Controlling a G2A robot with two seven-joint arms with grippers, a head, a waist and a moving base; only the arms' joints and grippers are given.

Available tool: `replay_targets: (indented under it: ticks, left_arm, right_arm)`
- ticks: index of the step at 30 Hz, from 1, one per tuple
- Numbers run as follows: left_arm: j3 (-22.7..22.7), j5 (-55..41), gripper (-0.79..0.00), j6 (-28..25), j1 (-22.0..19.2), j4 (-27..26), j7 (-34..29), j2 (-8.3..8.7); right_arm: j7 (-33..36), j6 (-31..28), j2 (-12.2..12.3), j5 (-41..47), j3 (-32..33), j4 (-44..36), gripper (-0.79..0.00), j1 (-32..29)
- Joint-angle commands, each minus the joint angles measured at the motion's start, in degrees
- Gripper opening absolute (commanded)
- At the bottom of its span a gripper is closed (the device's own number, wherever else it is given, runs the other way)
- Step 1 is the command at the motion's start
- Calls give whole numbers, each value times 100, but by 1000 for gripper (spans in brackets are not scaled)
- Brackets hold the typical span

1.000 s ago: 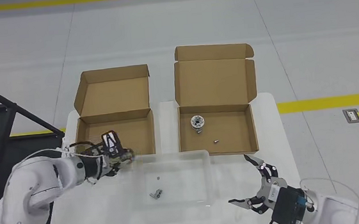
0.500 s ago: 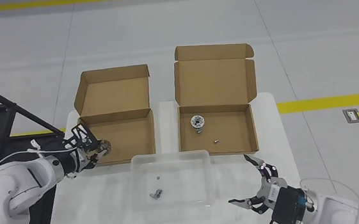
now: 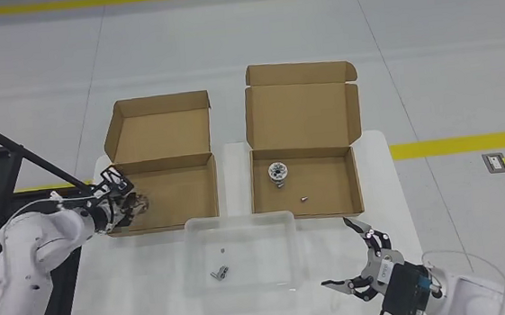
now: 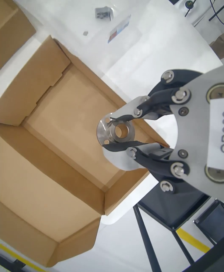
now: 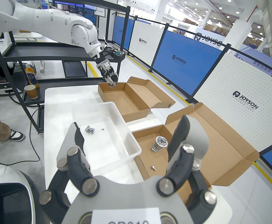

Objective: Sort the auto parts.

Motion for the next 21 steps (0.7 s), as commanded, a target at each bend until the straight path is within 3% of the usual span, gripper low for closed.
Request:
replay_targets:
  ticks: [1, 10, 16, 21]
  left_arm:
    - [427, 97, -785, -30, -534, 704, 226, -135]
    - [1894, 490, -785, -155, -2057, 2666, 708, -833]
    - [2600, 578, -785, -312, -2692, 3579, 697, -1345]
    - [2962, 699, -785, -135, -3021, 4234, 695, -1716]
  right_arm:
    - [0, 0, 0, 0, 0, 0, 0, 0]
    - [0, 0, 0, 0, 0, 0, 0, 0]
    - [0, 0, 0, 0, 0, 0, 0, 0]
    - [0, 0, 0, 0, 0, 0, 0, 0]
